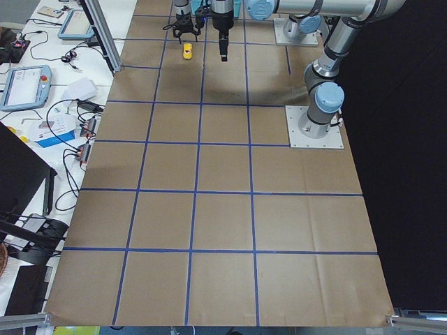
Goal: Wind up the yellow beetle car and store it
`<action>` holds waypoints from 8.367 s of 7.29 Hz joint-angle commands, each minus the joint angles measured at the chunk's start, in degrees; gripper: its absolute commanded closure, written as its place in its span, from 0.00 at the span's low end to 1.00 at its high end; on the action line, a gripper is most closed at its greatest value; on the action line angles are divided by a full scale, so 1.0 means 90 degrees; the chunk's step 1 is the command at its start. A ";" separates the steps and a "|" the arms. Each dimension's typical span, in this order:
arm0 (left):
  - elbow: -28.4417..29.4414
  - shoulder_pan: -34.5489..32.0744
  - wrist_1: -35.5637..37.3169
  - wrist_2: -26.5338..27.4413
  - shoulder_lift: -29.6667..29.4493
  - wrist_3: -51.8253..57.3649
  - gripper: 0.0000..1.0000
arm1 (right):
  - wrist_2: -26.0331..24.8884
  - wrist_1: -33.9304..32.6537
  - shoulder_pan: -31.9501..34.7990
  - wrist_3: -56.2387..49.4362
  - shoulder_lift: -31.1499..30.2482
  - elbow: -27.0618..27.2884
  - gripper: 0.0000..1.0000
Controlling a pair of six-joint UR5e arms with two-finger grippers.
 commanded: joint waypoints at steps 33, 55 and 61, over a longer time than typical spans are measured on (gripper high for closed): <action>0.0047 0.0000 -0.0143 -0.0448 0.0060 0.0254 0.00 | 0.0313 -0.1456 -0.5511 0.5238 -0.2289 0.3281 0.97; -0.0012 0.0107 -0.0065 -0.0361 0.0070 0.0342 0.00 | -0.0439 0.2497 -0.0418 1.1921 -0.3099 -0.0751 0.00; -0.0070 0.0107 -0.0055 -0.0361 0.0109 0.0332 0.00 | -0.0430 0.1656 -0.0004 1.2522 -0.3090 -0.0360 0.00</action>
